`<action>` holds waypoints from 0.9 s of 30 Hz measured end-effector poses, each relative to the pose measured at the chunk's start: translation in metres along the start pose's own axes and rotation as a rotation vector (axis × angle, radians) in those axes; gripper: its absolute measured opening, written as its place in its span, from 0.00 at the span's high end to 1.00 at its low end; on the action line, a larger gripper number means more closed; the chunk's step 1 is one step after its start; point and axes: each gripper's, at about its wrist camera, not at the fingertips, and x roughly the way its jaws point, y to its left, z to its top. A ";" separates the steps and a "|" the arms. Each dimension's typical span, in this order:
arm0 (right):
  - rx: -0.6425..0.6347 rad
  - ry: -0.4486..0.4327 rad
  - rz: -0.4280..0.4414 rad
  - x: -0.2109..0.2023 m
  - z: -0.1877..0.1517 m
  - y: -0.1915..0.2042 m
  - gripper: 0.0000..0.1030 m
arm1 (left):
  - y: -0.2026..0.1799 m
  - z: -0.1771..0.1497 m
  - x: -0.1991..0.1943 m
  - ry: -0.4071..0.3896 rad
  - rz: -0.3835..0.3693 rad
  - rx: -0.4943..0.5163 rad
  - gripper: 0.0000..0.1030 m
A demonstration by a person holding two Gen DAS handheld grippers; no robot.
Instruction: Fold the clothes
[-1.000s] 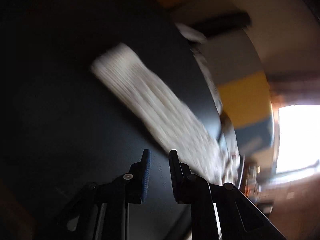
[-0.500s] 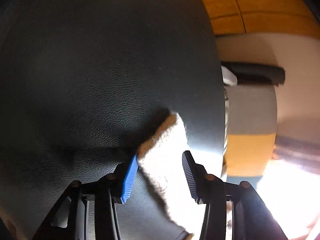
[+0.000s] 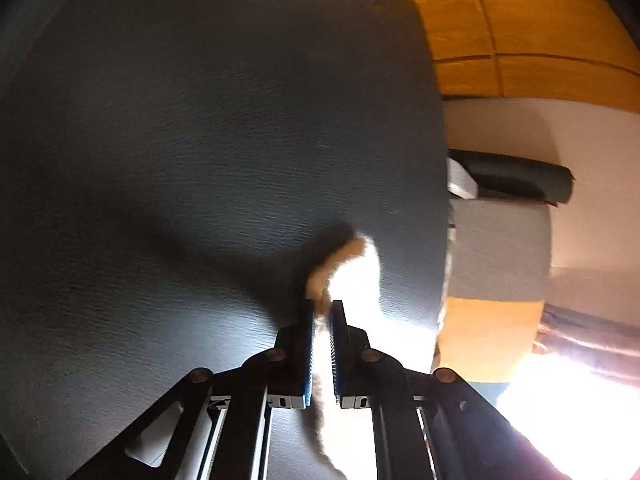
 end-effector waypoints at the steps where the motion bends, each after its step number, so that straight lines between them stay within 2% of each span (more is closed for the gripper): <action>1: -0.016 -0.018 -0.012 0.001 0.011 0.001 0.44 | -0.007 -0.002 0.002 0.006 -0.021 0.012 0.93; 6: -0.032 -0.065 -0.069 0.012 0.063 -0.006 0.44 | -0.055 -0.006 0.011 0.033 -0.076 0.095 0.93; 10: 0.021 -0.077 -0.158 0.021 0.086 -0.029 0.44 | -0.107 -0.024 0.024 0.067 -0.128 0.178 0.93; 13: 0.036 -0.073 -0.267 0.025 0.096 -0.048 0.44 | -0.158 -0.043 0.041 0.105 -0.175 0.250 0.93; 15: 0.044 -0.070 -0.330 0.025 0.099 -0.061 0.44 | -0.186 -0.065 0.050 0.146 -0.208 0.302 0.93; 19: 0.088 -0.080 -0.402 0.018 0.097 -0.089 0.44 | -0.232 -0.119 0.065 0.245 -0.273 0.412 0.93; 22: 0.145 -0.066 -0.373 0.018 0.092 -0.108 0.44 | -0.266 -0.163 0.086 0.329 -0.312 0.488 0.93; 27: 0.134 -0.083 -0.324 0.021 0.081 -0.117 0.43 | -0.292 -0.258 0.104 0.475 -0.337 0.592 0.93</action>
